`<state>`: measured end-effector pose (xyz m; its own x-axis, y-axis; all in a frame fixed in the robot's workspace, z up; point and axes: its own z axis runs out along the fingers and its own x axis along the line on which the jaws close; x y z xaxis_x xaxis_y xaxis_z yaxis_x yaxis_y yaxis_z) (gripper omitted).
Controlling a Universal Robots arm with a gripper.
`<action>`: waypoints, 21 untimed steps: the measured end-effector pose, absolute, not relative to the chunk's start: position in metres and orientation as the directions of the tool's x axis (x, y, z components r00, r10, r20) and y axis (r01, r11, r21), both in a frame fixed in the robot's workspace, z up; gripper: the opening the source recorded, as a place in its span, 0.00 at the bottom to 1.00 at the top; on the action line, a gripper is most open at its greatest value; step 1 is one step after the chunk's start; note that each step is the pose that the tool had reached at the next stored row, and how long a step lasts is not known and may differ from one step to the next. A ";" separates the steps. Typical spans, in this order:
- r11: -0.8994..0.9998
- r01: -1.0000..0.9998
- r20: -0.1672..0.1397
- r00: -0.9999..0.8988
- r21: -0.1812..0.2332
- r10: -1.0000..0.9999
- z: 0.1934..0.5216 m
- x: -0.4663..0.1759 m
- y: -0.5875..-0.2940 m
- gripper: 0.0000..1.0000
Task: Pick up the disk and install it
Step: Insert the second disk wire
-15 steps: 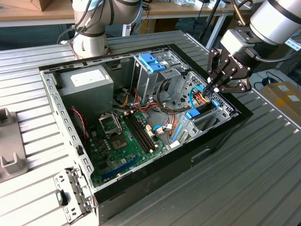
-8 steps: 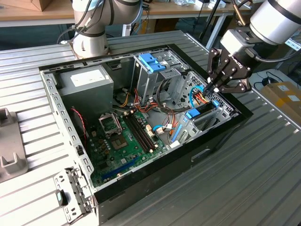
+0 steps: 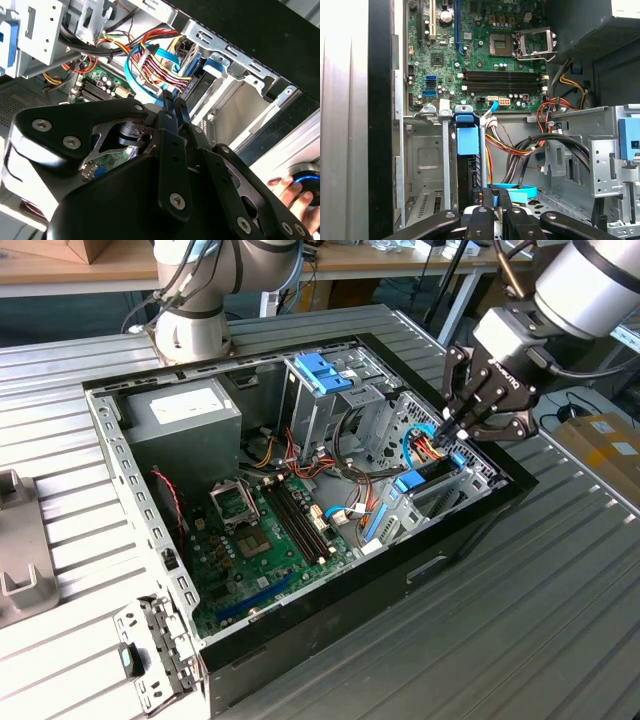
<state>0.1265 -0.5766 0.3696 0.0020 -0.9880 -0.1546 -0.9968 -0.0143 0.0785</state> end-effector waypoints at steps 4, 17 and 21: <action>-0.019 -0.997 -0.155 0.007 0.078 -0.988 0.368 0.126 -0.580 0.16; -0.019 -0.997 -0.155 0.007 0.079 -0.988 0.354 0.124 -0.585 0.16; -0.019 -0.997 -0.155 0.007 0.078 -0.988 0.351 0.124 -0.586 0.16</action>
